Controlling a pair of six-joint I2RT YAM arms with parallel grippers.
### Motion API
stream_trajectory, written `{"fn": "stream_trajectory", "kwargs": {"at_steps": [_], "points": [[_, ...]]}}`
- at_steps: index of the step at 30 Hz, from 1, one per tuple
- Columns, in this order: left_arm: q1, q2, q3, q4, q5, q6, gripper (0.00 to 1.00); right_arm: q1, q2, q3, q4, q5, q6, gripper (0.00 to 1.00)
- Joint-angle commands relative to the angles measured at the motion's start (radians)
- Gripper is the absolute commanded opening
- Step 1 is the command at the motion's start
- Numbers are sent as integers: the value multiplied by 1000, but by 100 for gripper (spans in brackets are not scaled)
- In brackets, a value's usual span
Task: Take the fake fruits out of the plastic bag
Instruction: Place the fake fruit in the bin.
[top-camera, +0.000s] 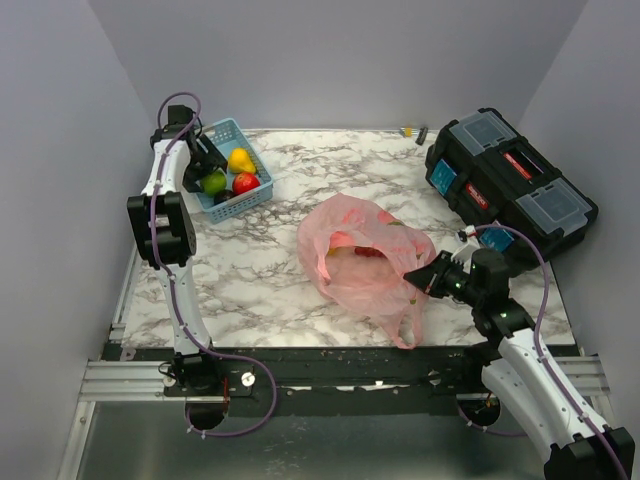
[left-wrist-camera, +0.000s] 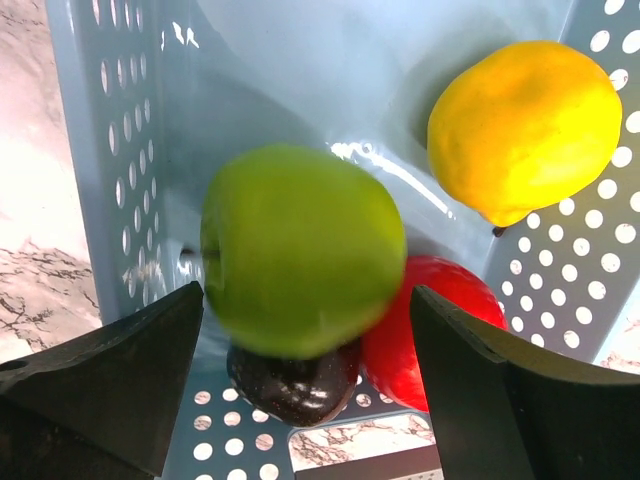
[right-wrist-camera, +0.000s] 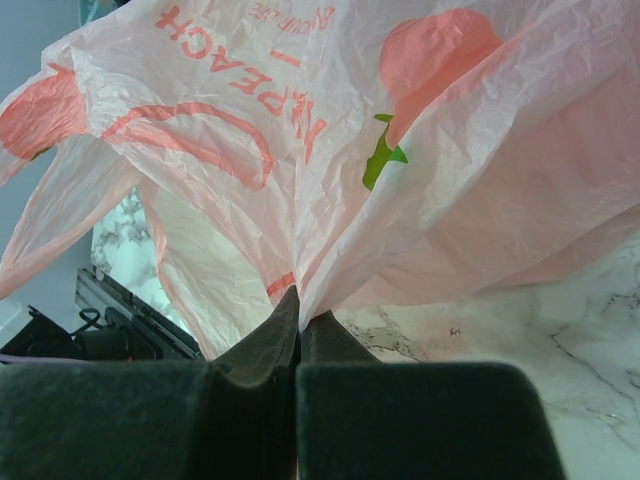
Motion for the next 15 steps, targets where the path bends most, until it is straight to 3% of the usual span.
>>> {"fn": "stream_trajectory", "kwargs": {"at_steps": [1,9,15], "points": [[16,24,41,-35,48,6,83,3,-9,-16,27,-20,-14,1],[23,-78,4,-22,47,-10,87,4,-7,-16,28,-20,-14,1],[-2,-291,-121,84,230,-69,84,4,-2,-15,29,-20,-14,1]]}}
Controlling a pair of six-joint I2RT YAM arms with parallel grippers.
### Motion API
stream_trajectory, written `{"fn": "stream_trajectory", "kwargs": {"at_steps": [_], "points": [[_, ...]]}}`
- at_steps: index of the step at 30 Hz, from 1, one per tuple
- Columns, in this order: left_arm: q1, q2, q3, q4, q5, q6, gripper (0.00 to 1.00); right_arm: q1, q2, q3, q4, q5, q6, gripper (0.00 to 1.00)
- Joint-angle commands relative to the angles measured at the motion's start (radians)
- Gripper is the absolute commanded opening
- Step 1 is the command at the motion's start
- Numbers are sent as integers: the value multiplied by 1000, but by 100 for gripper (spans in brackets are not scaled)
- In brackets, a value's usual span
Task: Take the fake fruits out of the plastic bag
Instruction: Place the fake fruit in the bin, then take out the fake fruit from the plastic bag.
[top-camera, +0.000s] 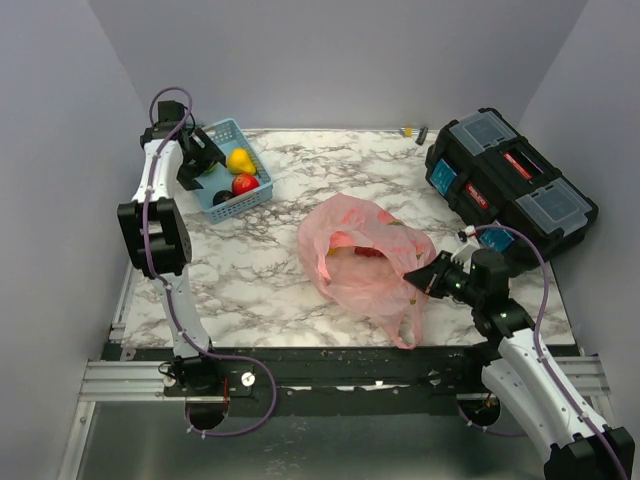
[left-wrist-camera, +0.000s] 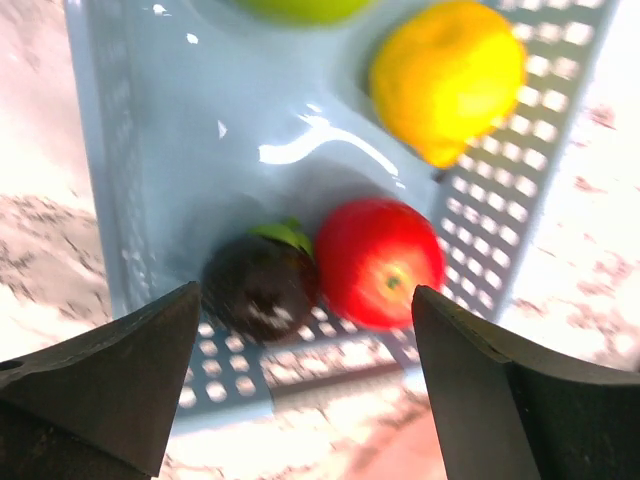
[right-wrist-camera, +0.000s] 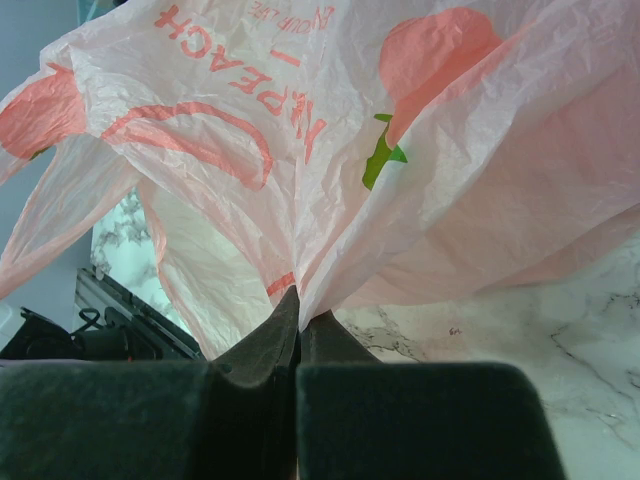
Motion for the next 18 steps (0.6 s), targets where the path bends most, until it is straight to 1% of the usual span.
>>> {"fn": "stream_trajectory", "kwargs": {"at_steps": [1,5,10,12,14,17,18], "points": [[-30,-252,-102,110,194,-56,84,4,-2,-12,27,-20,-13,1],[-141,-393,-223,176,280,-67,85,4,-3,-12,28,-17,-13,1],[-361,-583,-385,230,273,-8,85,5,14,-11,33,-25,-16,1],[-459,-674,-513,319,269,20,85,4,20,-9,32,-24,-17,1],[-562,-773,-662,459,276,40,85,3,24,-7,31,-24,-16,1],[-716,-921,-860,623,216,95,85,5,20,-9,33,-28,-17,1],[-785,-960,-903,665,179,119,85,4,17,-10,33,-30,-17,1]]}}
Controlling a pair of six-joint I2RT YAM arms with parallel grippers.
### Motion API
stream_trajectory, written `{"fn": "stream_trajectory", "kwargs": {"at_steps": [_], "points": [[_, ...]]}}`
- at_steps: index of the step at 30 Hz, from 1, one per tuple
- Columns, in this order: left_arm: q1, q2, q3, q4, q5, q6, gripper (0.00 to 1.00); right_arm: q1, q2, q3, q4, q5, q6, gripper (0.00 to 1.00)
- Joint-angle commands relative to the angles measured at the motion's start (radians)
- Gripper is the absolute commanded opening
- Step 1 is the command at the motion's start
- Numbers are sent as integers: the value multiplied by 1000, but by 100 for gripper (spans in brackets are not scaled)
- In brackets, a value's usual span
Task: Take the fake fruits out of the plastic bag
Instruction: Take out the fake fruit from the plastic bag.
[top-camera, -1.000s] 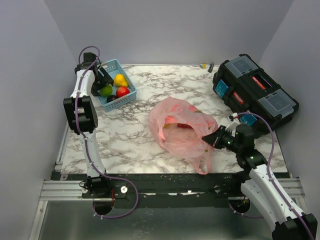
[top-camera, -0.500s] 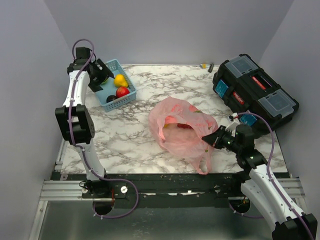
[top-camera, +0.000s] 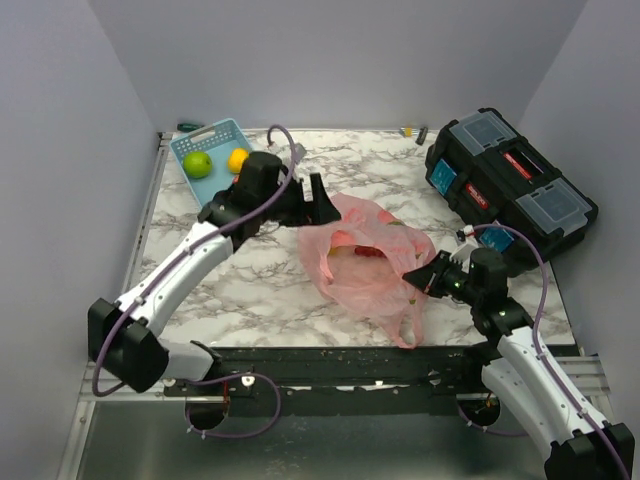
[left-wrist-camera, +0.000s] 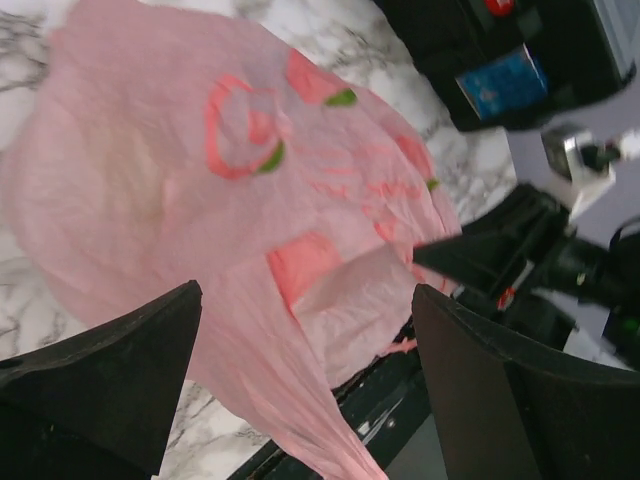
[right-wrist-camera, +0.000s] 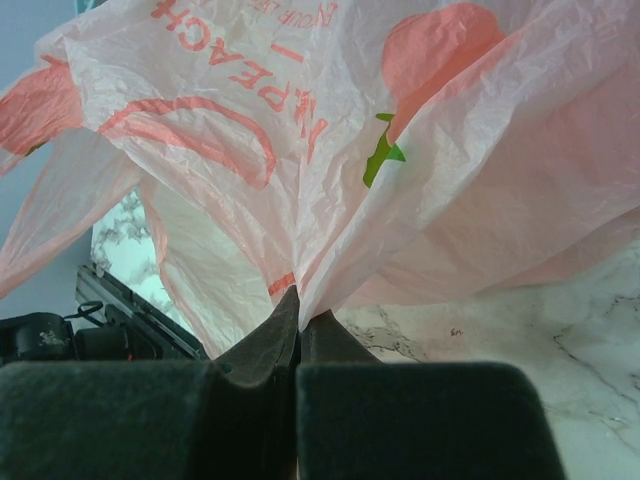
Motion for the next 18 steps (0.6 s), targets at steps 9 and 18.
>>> {"fn": "stream_trajectory", "kwargs": {"at_steps": [9,18], "points": [[-636,-227,-234,268,-402,326,82,4,-3,-10,22,-30,-18,1],[-740,6,-124,214,-444,289,70,4,-14,-12,20,-20,-15,1]]}}
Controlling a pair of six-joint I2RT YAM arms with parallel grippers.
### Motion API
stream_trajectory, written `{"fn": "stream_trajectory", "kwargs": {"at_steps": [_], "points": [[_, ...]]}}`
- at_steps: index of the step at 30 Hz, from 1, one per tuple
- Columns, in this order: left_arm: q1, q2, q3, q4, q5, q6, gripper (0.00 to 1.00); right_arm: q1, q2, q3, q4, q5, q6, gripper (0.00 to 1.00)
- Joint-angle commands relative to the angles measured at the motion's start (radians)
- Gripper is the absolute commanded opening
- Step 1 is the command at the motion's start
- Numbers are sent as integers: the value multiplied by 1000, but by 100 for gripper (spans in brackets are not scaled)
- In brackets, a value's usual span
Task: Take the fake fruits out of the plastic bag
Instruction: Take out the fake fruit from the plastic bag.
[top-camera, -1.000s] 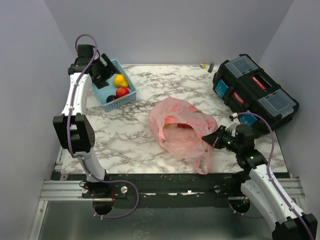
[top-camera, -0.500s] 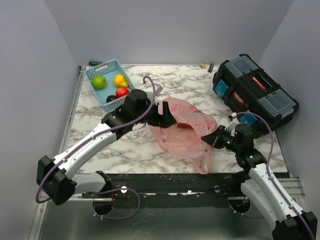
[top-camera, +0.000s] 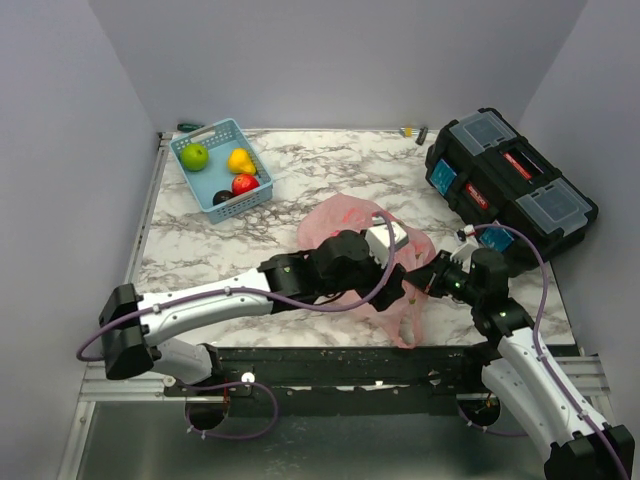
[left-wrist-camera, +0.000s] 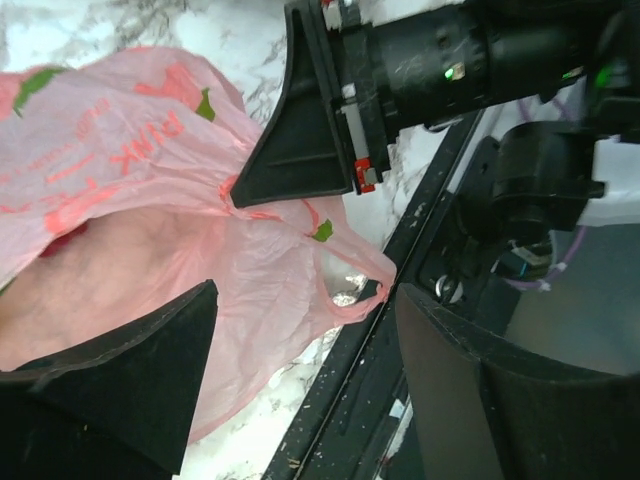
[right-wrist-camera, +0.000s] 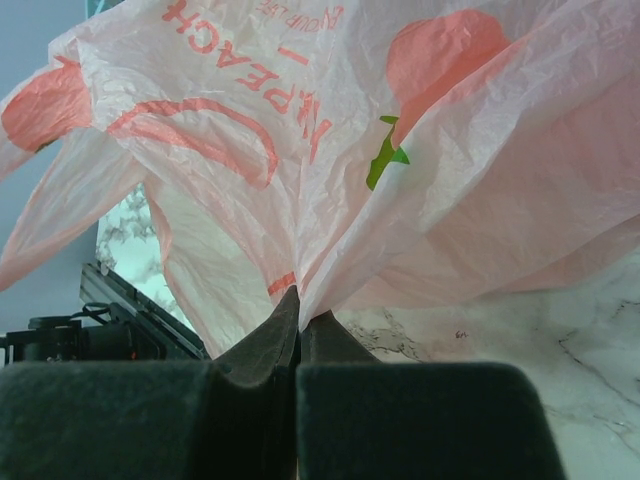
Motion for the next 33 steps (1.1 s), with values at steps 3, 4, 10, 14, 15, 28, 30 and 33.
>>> {"fn": "stream_trajectory", "kwargs": {"at_steps": [3,4,10,14,15,28,30,33], "points": [[-17,118,4,12,-96,-16,70,5,1,-10,13,-9,-14,1],[-16,127,-10,21,-113,-23,70,4,2,-10,13,-10,-16,1],[-8,182,-82,71,-222,-61,65,4,1,-12,15,-13,-15,1],[39,210,-131,116,-201,-125,63,4,2,-11,14,-15,-16,1],[48,219,-131,116,-205,-137,63,4,3,-11,15,-15,-16,1],[204,373,-54,-10,-352,-178,68,4,-1,-11,14,-15,-15,1],[211,395,-26,-33,-386,-171,69,4,0,-11,15,-14,-14,1],[224,422,-1,-60,-439,-181,71,4,3,-12,14,-15,-15,1]]}}
